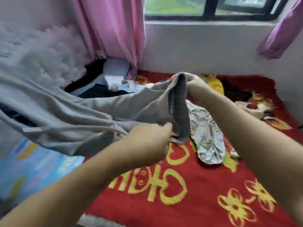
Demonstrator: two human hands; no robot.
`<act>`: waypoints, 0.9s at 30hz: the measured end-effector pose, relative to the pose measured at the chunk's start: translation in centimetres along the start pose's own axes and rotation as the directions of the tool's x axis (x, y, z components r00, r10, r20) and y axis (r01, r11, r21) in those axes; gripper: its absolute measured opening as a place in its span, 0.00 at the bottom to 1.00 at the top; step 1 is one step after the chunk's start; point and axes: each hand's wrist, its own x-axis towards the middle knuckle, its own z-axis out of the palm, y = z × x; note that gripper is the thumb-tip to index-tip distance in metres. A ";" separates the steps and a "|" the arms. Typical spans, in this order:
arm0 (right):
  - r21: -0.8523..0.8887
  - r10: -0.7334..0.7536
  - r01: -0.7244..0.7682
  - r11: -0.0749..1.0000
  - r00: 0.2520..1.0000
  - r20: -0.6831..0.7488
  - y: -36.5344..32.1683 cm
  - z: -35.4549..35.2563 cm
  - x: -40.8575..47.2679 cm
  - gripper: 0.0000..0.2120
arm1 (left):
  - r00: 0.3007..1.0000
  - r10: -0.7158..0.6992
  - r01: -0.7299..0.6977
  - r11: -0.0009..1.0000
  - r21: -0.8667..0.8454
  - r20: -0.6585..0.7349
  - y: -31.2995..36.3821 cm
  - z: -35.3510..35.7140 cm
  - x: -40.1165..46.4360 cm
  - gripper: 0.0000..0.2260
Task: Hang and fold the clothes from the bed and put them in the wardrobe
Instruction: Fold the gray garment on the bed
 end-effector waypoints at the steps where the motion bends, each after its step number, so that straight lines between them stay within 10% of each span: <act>1: -0.060 0.108 -0.111 0.992 0.993 -0.054 4.0 -2.4 -0.8 0.09 | 0.990 0.052 -0.036 0.992 -0.120 0.131 2.5 4.1 1.1 0.14; 4: -0.055 0.419 -0.449 0.892 0.866 -0.273 14.6 -10.8 -5.4 0.09 | 0.811 0.164 0.167 0.855 -0.490 0.562 8.9 15.4 4.0 0.19; 10: -0.087 0.766 -0.870 0.486 0.472 -0.437 31.8 -21.7 -17.2 0.09 | 0.634 0.094 0.485 0.724 -0.490 0.767 13.6 32.0 6.2 0.20; 18: -0.427 0.665 -0.825 0.370 0.556 -0.499 47.9 -21.8 -18.0 0.26 | 0.595 -0.053 0.642 0.631 -0.435 0.802 18.4 47.8 7.9 0.17; 23: -0.228 0.593 -0.876 0.425 0.460 -0.661 52.0 -22.9 -16.4 0.29 | 0.546 -0.251 0.676 0.696 -0.243 0.799 24.4 54.0 10.1 0.46; 27: -0.290 0.609 -0.919 0.267 0.395 -0.688 51.9 -23.8 -17.2 0.32 | 0.604 -0.364 0.605 0.788 -0.110 0.709 25.6 55.8 9.6 0.37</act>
